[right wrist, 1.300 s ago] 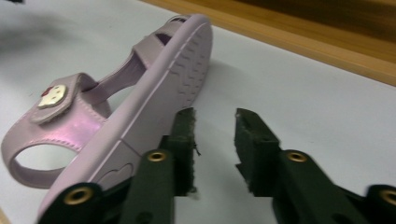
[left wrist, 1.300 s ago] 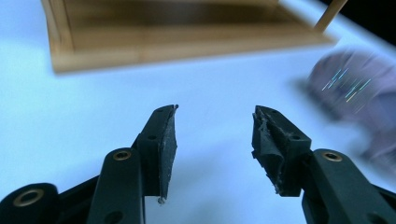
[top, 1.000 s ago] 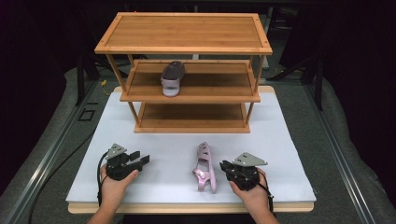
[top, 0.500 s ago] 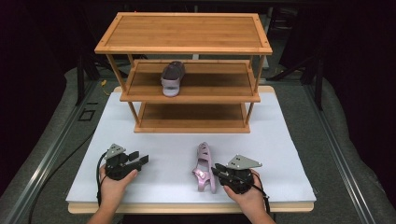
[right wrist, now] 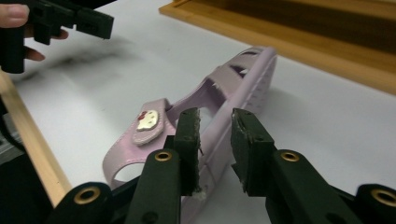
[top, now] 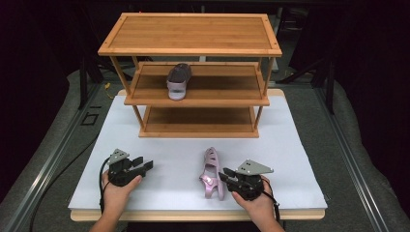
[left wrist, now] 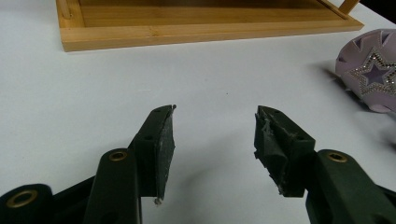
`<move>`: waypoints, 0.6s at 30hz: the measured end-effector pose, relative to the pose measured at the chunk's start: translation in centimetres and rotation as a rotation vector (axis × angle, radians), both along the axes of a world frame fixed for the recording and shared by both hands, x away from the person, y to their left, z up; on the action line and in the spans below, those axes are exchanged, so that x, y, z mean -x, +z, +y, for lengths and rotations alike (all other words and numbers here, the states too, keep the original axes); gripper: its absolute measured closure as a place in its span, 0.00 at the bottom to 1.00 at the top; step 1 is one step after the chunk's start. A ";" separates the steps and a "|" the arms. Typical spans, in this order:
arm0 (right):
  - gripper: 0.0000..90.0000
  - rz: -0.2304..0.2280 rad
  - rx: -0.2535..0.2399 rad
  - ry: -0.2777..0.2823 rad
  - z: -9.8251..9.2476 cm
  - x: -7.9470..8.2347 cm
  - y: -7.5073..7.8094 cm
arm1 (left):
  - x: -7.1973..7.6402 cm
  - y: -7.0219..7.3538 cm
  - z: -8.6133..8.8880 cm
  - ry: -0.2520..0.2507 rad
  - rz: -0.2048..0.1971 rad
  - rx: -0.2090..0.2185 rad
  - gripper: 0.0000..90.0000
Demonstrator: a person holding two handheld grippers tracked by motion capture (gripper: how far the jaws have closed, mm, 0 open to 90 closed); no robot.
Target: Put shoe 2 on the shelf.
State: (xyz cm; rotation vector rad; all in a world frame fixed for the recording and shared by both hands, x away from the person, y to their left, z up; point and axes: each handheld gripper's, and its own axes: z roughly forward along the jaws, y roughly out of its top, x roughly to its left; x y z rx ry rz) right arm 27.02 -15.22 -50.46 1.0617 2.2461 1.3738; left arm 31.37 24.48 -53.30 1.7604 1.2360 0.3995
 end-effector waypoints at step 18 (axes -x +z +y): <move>0.88 0.235 0.067 -0.148 -4.1 -2.0 -1.7 | 0.2 0.3 0.4 0.015 -0.015 0.014 0.53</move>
